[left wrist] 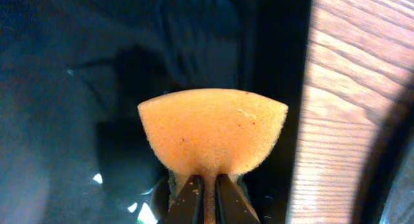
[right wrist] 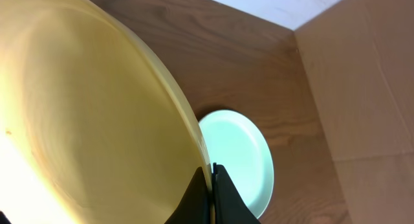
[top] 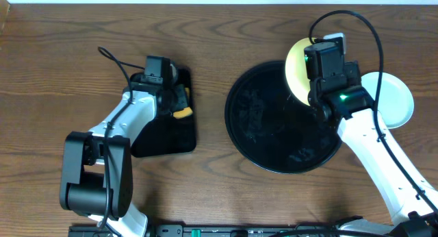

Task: Clean dirty plates on tray and stack at the side
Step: 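Place the yellow plate on the green plate stack with the right gripper, then lower the sponge into the rectangular black tray and open the left gripper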

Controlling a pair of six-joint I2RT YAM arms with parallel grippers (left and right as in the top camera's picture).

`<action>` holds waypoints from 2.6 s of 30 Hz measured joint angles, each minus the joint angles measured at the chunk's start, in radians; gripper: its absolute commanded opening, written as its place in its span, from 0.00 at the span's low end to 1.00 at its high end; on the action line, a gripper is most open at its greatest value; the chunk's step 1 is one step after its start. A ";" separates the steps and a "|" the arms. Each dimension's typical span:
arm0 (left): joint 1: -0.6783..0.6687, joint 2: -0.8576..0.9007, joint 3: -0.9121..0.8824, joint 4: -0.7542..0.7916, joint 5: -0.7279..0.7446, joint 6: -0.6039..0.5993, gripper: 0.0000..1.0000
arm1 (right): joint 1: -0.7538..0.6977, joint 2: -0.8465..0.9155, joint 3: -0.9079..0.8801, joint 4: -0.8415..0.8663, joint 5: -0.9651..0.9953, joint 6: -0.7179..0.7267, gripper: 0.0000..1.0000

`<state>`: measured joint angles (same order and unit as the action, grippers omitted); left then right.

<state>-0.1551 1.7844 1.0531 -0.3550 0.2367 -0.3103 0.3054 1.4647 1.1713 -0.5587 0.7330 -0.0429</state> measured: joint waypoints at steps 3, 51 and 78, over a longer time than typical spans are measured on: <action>-0.036 0.000 0.000 0.017 0.001 0.000 0.08 | -0.022 0.000 0.000 -0.004 0.000 0.014 0.01; -0.113 -0.015 0.000 0.047 0.054 -0.036 0.07 | -0.805 0.075 0.000 -0.076 -0.716 0.303 0.33; 0.208 0.081 -0.001 0.105 1.039 0.158 0.07 | -0.783 0.075 0.000 -0.230 -1.069 0.171 0.25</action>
<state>0.0528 1.8652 1.0523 -0.2501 1.2758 -0.1524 -0.4774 1.5398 1.1709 -0.7891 -0.3355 0.1276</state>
